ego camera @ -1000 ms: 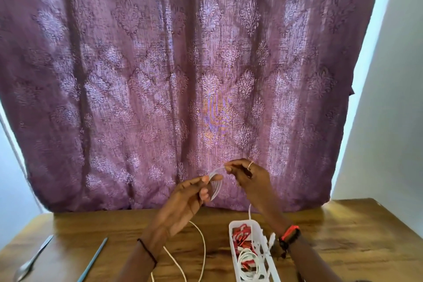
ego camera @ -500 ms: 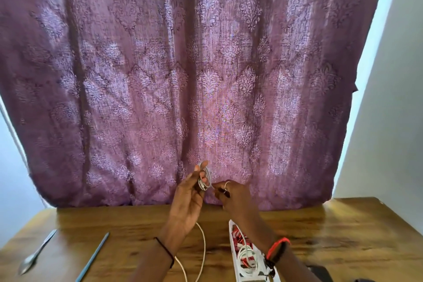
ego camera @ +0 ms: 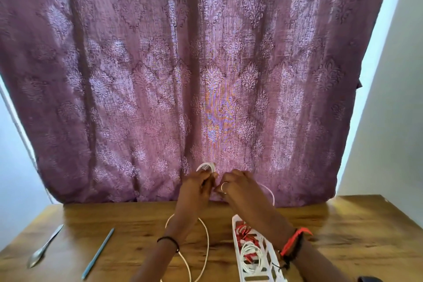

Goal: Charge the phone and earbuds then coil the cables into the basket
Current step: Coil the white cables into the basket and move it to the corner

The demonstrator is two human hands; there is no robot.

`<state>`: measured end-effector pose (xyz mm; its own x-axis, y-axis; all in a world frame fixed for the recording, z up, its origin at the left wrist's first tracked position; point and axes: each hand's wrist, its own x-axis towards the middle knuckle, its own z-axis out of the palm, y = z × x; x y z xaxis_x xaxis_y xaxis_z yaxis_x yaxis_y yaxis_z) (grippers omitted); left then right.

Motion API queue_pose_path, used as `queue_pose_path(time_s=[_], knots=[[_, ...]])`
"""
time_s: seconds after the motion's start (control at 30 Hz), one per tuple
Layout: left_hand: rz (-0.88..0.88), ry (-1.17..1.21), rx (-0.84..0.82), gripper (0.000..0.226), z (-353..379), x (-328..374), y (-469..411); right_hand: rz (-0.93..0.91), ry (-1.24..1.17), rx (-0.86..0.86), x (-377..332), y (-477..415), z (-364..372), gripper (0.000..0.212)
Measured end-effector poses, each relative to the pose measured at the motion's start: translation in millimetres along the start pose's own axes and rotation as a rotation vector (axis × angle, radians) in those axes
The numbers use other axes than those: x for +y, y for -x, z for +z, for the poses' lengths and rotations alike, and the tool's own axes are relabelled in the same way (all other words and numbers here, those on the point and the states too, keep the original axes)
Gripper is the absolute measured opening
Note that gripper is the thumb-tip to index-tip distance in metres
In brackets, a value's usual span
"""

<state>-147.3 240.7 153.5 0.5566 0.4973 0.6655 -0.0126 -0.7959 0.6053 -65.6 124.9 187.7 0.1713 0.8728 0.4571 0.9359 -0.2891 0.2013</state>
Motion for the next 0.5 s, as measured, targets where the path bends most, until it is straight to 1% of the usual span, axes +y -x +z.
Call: queue_pose_path(time_s=[0.07,0.13,0.17,0.23,0.3,0.37,0.5], knots=[[0.042,-0.092,-0.046,0.021,1,-3,-1,-0.014,0.003,0.13,6,0,-2,0.015],[0.055,-0.09,-0.086,0.022,1,0,-2,0.001,0.026,0.19,10,2,-2,0.025],[0.045,-0.049,-0.107,0.02,2,3,-3,-0.01,0.045,0.219,13,3,-2,0.023],[-0.081,0.123,-0.175,0.016,0,10,-4,-0.018,0.009,0.232,16,7,-1,0.019],[-0.201,0.268,-0.311,0.018,-5,13,-7,-0.015,-0.03,0.211,19,11,1,0.025],[-0.218,0.276,-0.408,0.023,-10,13,-8,-0.034,-0.065,0.217,20,17,0,0.033],[-0.301,0.427,-0.489,0.023,-17,18,-3,-0.078,-0.104,0.245,19,25,-1,0.045]])
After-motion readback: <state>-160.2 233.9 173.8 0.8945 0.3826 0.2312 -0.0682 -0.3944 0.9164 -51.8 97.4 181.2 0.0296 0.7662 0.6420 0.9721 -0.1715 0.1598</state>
